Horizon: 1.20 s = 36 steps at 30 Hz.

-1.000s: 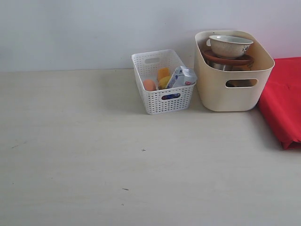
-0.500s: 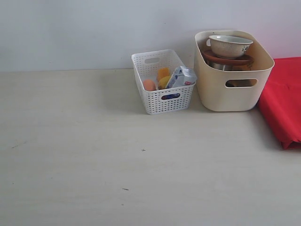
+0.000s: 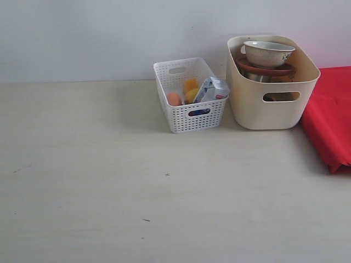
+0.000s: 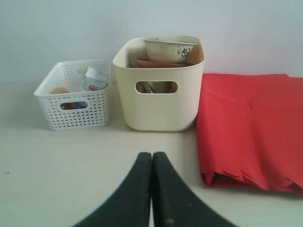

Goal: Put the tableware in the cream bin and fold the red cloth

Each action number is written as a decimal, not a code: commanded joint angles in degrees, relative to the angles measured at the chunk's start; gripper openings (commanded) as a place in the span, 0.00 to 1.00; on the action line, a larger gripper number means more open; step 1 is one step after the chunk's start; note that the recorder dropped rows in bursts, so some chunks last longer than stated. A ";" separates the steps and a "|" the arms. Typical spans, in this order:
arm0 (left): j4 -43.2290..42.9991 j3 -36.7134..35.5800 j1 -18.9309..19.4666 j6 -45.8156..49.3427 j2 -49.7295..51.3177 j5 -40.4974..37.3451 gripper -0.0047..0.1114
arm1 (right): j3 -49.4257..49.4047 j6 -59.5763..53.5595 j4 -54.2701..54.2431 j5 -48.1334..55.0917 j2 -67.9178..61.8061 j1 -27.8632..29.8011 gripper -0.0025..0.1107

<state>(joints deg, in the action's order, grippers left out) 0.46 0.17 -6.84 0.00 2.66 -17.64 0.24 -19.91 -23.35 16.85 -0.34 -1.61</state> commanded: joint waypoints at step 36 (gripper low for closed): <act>0.60 -0.17 0.24 -0.50 -0.24 0.24 0.04 | -0.24 22.99 22.77 -0.66 0.34 0.25 0.02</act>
<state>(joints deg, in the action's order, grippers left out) 0.46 0.17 -6.84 0.00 2.66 -17.64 0.24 3.15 -1.14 16.22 -0.34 -1.61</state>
